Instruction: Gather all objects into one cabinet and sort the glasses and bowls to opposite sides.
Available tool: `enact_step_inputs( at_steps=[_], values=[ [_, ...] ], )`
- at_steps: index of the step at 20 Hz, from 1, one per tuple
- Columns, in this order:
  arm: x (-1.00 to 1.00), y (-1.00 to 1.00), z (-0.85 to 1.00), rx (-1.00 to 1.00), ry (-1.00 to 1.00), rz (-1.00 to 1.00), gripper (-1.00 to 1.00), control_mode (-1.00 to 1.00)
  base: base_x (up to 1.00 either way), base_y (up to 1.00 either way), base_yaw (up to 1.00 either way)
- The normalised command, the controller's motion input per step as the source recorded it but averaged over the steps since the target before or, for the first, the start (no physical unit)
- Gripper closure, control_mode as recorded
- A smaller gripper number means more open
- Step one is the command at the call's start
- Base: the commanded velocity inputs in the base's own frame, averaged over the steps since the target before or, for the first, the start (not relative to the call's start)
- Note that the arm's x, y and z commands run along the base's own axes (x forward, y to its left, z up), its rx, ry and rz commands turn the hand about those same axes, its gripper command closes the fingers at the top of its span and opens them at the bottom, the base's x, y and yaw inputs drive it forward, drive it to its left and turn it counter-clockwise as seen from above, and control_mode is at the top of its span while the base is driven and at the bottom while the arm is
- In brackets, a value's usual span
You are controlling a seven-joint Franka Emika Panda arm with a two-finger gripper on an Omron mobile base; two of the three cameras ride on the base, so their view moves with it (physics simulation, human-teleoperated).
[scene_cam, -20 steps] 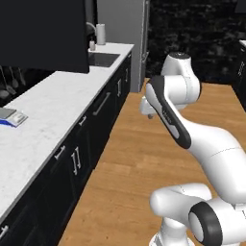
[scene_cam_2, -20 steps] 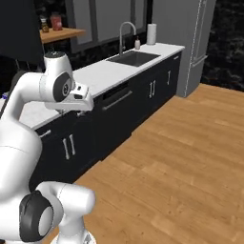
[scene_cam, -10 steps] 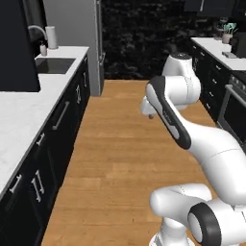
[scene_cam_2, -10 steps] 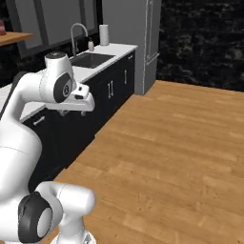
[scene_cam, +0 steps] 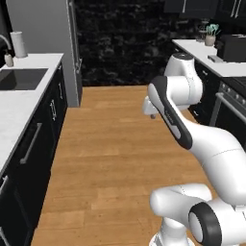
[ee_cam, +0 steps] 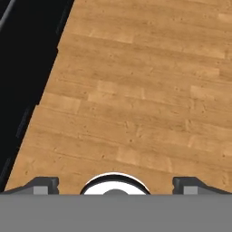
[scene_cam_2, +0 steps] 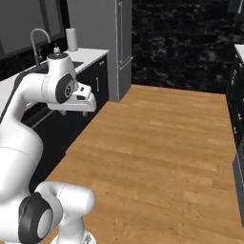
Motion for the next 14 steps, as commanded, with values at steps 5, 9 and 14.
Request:
enact_step_inputs(
  at_steps=[5, 9, 14],
  values=[
    [0.0, 0.0, 0.0, 0.0, 0.0, 0.0, -1.0, 1.0, 1.0, -0.24, -0.23],
    [0.0, 0.0, 0.0, 0.0, 0.0, 0.0, -1.0, 1.0, 1.0, -0.23, -0.22],
    [0.0, 0.0, 0.0, 0.0, 0.0, 0.0, -1.0, 1.0, 1.0, -0.21, -0.21]
  ],
)
